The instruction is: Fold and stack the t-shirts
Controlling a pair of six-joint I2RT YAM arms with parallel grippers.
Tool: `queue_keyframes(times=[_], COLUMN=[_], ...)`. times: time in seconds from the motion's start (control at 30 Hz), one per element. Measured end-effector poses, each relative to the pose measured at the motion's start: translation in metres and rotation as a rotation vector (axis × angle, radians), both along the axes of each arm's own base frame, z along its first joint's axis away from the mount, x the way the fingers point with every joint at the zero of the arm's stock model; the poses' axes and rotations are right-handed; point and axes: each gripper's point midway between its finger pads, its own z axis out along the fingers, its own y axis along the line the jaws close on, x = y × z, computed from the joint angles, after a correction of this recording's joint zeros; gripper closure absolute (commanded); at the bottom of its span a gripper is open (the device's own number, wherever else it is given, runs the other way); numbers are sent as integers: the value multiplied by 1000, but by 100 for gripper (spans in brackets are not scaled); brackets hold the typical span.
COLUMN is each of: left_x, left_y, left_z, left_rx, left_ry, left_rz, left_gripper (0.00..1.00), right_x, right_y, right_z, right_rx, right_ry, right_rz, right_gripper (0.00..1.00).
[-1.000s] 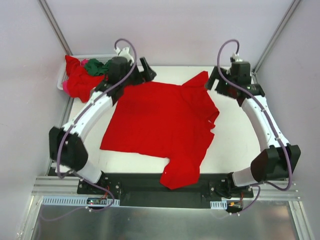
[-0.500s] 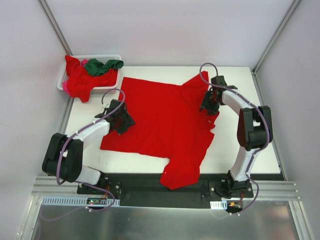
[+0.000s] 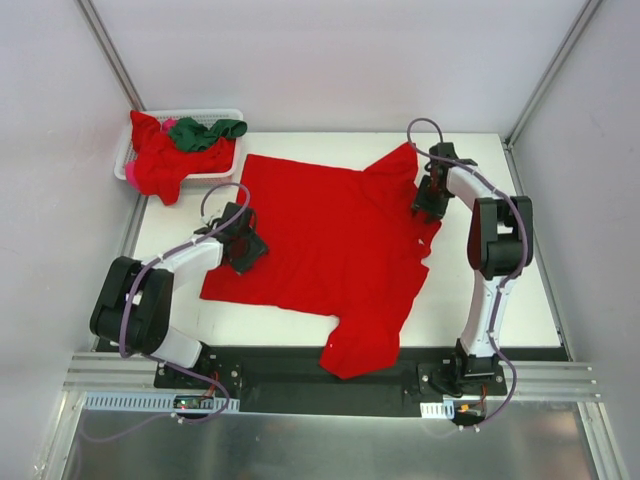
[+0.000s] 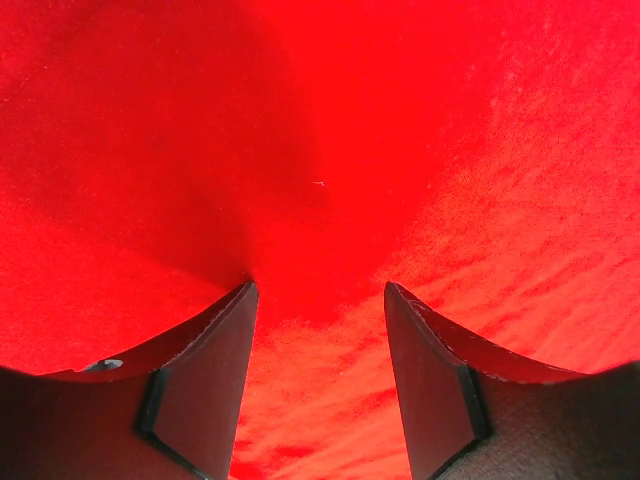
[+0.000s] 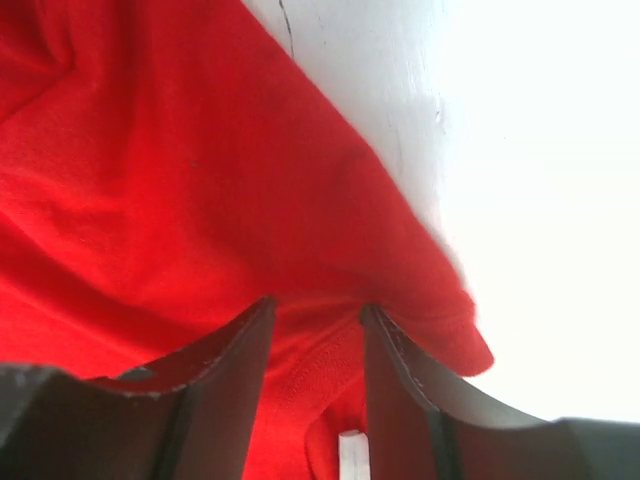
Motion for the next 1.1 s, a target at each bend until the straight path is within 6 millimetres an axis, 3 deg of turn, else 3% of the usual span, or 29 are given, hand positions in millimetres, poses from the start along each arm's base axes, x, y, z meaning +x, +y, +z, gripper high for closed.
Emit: queue_keyframes(times=[0.2,0.43,0.57,0.67,0.77,0.83,0.9,0.97,1.1], left_x=[3,9,11,9,7,9,16,27,63], left_y=[-1,-9,-13,-12,-10,-11,-14,-19,-36], left_z=[-1,-1,0,0,2,6,15,26,52], left_rx=[0,-3,-2,6,26,43,57,65,77], left_ry=[24,36,44,55,65,60,39,12,-76], left_rz=[14,3,-8,-14,-37,-65,-109,-145,-231], left_gripper=[45,45,45,45,44,44,42,41,43], right_x=[10,44,68,75,81,88,102,117,171], right_y=[-16,-48,-57,-59,-53,-43,-29,-15,12], right_z=[0,2,4,13,32,52,83,116,173], right_rx=[-44,-72,-90,-95,-64,-9,77,148,268], right_ry=[14,4,-19,-33,-74,-131,-258,-382,-596], right_rz=[12,-13,-10,0,10,3,-12,-27,-65], right_gripper=[57,55,53,52,42,21,9,9,13])
